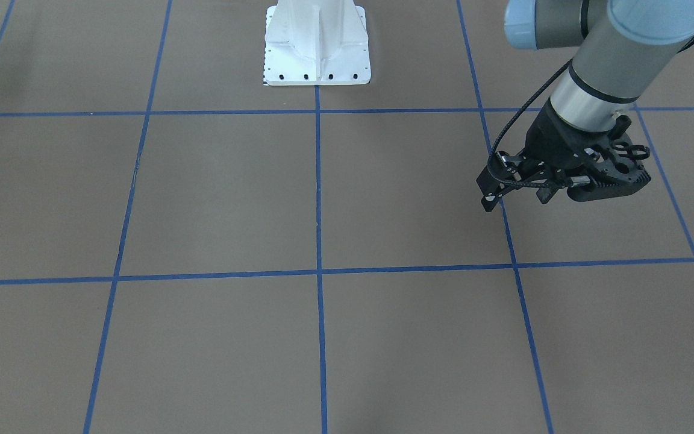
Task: Left arm hands cup to right arm to dump lemon
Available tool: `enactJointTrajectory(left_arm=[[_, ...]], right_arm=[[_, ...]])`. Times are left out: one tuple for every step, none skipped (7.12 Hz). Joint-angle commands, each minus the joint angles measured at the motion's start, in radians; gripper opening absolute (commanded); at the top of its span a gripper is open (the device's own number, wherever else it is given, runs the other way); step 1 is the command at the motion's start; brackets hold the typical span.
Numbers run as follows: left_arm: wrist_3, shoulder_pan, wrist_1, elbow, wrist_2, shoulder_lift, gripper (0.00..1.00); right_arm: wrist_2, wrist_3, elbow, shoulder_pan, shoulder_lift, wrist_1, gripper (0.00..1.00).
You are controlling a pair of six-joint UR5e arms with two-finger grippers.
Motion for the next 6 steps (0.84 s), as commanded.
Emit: enactJointTrajectory(left_arm=[[0.0,0.0,0.0,0.002,0.001,0.0,1.0],[0.005,0.0,0.0,0.005,0.001,0.0,1.0],[0.006,0.0,0.0,0.006,0.005,0.0,1.0],[0.008,0.0,0.0,0.006,0.015,-0.003,1.0],[0.008,0.0,0.0,0.008,0.015,-0.006,1.0],[0.008,0.0,0.0,0.008,0.015,-0.006,1.0]], right_arm=[[0.001,0.064,0.005,0.0,0.005,0.001,0.22],[-0.002,0.094,0.003,0.0,0.006,0.027,0.23],[-0.005,0.122,0.003,0.0,0.009,0.038,0.23],[-0.007,0.122,0.003,0.0,0.012,0.036,0.23],[-0.008,0.122,0.002,0.0,0.014,0.038,0.23],[-0.007,0.118,0.002,0.0,0.014,0.044,0.23]])
